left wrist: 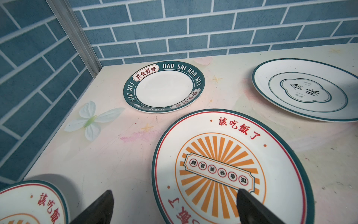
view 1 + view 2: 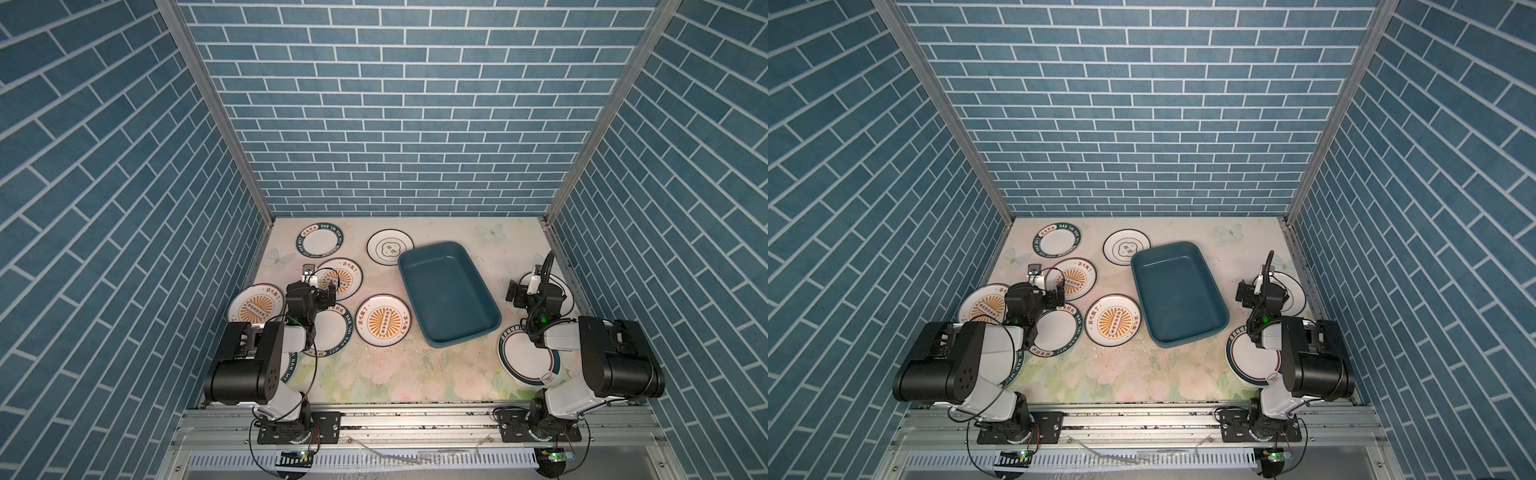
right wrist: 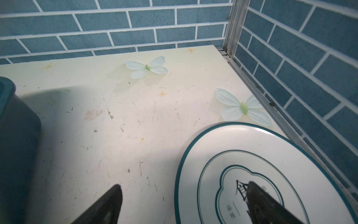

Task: Place the plates into the plastic bin on the countertop

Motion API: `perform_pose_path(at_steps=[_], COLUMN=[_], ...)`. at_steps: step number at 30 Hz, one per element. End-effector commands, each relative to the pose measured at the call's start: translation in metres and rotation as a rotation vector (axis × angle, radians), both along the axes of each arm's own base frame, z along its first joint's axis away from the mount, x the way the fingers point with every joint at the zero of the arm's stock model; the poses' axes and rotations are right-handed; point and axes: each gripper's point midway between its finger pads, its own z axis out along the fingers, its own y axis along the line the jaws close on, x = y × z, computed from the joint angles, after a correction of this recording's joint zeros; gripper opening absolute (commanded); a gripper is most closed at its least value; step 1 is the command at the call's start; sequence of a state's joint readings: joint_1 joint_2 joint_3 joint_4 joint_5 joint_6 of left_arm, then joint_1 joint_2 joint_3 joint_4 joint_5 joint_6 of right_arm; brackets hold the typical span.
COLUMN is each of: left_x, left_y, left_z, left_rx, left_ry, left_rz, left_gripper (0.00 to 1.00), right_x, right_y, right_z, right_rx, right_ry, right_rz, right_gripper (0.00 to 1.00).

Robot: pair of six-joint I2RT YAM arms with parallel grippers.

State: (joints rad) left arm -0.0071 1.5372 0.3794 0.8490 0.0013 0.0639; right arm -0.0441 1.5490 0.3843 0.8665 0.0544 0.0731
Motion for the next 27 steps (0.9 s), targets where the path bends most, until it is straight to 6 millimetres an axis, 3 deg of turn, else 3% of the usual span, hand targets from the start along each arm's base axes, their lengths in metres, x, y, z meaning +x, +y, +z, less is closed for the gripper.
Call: perform_pose_path(at_steps=[1,19,22,24,27], left_x=[0.004,0.004,-0.004,-0.010,-0.024], left_y=[-0.003,-0.004,-0.004,-0.001,-0.012], left_z=[0.009,0.015,0.048,0.085,0.138], left_rx=[0.004,0.003,0.012,-0.040,-0.177], left_ry=[-0.024,-0.035,-0.026,-0.060,-0.128], left_rz=[-0.010,-0.017,-0.020,0.023,-0.002], left_gripper=[1.00,1.00,1.00,1.00,1.00], right_x=[0.003,0.002,-0.003,-0.005,-0.013], right_y=[0.002,0.004,0.017,0.016,0.033], right_z=[0.006,0.008,0.029,0.055,0.094], right_rx=[-0.013,-0.010,-0.008,0.015,0.144], right_ry=[-0.016,-0.023,0.005,0.016,0.025], right_rz=[0.017,0.032,0.110,0.097,0.140], right_gripper=[0.99,0.99,0.99,0.99,0.99])
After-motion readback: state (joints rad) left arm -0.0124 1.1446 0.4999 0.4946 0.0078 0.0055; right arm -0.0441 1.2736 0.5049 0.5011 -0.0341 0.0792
